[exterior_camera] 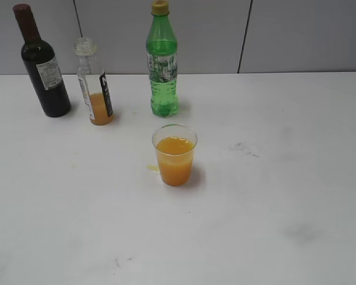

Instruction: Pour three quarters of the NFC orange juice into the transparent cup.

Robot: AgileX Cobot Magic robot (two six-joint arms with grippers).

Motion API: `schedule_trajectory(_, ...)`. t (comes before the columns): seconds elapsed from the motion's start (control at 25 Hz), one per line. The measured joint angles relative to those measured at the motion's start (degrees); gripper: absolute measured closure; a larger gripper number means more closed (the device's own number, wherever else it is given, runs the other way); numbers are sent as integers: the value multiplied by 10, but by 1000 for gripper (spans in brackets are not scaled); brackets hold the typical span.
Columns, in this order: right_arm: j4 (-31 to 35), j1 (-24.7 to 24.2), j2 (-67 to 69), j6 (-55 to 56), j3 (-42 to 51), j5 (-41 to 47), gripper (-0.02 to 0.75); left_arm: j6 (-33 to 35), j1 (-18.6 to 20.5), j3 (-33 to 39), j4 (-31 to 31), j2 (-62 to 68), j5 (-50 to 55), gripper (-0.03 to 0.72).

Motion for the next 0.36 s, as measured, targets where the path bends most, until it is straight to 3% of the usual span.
schedule_trajectory(0.36, 0, 0, 0, 0, 0, 0, 148, 0, 0, 0, 2, 0, 0, 115)
